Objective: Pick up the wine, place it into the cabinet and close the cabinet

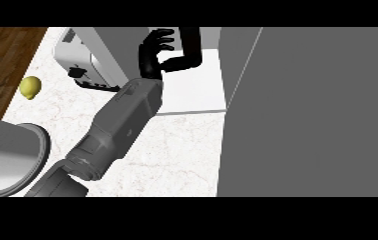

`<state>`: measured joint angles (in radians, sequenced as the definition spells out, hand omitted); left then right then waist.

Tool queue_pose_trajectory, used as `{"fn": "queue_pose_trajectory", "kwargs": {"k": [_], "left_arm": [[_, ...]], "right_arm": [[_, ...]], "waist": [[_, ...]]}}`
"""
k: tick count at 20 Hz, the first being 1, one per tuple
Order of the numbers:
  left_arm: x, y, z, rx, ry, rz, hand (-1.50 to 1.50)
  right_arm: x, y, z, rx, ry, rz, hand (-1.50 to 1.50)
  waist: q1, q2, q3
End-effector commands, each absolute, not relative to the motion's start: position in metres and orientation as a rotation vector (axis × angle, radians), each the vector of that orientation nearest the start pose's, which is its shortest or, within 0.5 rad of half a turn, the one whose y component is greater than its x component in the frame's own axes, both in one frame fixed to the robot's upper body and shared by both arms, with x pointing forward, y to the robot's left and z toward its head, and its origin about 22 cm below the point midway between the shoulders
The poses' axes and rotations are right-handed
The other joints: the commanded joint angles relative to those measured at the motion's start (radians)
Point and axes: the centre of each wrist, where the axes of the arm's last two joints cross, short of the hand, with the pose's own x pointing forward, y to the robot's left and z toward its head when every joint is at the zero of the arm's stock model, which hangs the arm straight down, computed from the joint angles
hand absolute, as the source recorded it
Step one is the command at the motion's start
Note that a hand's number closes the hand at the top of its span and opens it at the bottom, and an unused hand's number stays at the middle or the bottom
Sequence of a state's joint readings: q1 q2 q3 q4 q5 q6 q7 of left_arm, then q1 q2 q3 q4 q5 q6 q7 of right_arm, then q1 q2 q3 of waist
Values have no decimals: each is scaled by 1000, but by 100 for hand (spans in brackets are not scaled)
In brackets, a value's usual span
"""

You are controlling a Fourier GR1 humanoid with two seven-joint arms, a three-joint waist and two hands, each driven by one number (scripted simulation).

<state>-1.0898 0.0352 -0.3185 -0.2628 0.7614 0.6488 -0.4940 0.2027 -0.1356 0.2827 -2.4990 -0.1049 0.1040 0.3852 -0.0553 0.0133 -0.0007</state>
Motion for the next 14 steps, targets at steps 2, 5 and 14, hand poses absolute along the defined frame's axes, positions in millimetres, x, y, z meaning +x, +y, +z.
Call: {"fn": "queue_pose_trajectory", "kwargs": {"k": [2, 5, 14], "left_arm": [[440, 119, 50, 430, -1627, 179, -150], [443, 126, 51, 454, -1621, 151, -150], [440, 128, 40, 526, -1599, 149, -150]], "right_arm": [[95, -211, 191, 387, -1917, 298, -150], [99, -208, 186, 396, -1925, 302, -150], [96, -209, 184, 399, -1903, 325, -150]], "waist": [[-7, -1, 1], [-18, 4, 1], [-19, 5, 0]]}}
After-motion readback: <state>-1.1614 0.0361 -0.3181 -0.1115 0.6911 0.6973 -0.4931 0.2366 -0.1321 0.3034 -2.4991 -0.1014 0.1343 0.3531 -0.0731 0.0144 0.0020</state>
